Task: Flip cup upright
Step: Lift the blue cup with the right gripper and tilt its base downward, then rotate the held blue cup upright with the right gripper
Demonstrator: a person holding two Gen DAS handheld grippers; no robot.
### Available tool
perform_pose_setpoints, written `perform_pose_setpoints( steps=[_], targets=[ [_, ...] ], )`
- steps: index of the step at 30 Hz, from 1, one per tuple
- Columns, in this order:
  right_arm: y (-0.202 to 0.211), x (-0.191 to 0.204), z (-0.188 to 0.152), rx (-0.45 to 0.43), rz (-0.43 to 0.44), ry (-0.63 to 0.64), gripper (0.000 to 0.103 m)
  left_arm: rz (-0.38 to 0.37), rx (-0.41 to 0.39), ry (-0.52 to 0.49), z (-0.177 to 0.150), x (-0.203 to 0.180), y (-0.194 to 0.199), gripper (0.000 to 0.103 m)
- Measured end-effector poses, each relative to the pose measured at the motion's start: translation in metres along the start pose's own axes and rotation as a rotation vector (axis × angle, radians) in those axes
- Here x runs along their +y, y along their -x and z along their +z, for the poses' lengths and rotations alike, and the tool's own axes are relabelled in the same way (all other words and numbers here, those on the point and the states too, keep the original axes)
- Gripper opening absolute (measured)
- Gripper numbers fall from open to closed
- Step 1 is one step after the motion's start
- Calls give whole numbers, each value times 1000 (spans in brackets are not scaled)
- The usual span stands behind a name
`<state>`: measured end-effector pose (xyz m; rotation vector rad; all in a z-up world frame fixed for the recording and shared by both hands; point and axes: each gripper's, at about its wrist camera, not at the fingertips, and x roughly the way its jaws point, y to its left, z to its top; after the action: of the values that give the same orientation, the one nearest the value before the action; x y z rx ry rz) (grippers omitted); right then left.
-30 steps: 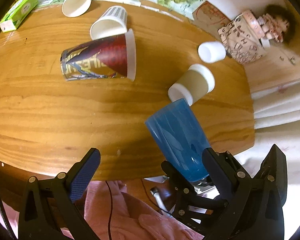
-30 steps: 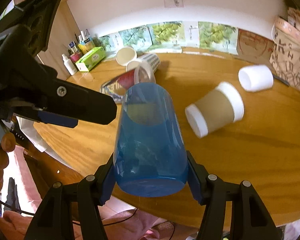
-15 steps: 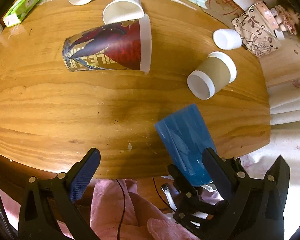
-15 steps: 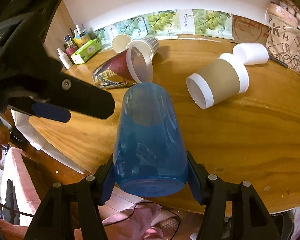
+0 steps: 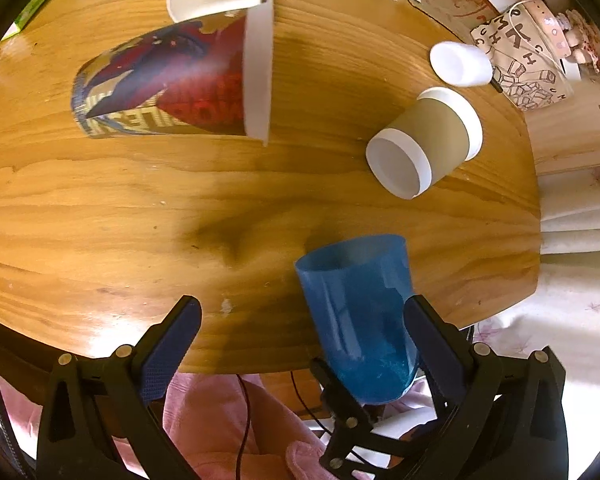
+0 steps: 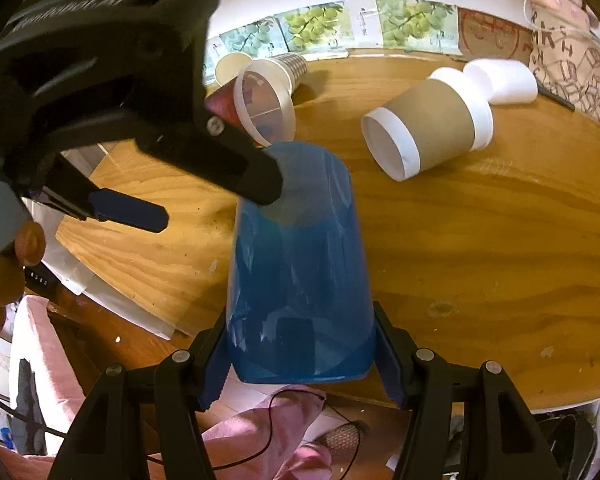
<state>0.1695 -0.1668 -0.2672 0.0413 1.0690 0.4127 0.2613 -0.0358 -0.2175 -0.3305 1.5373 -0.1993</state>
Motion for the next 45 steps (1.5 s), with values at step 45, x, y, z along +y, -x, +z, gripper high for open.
perform_pose_setpoints(
  steps=[45],
  targets=[
    [12,-22,-11,-29,63,-174,82,-38,150,-40,9,-30,-45,81]
  ],
)
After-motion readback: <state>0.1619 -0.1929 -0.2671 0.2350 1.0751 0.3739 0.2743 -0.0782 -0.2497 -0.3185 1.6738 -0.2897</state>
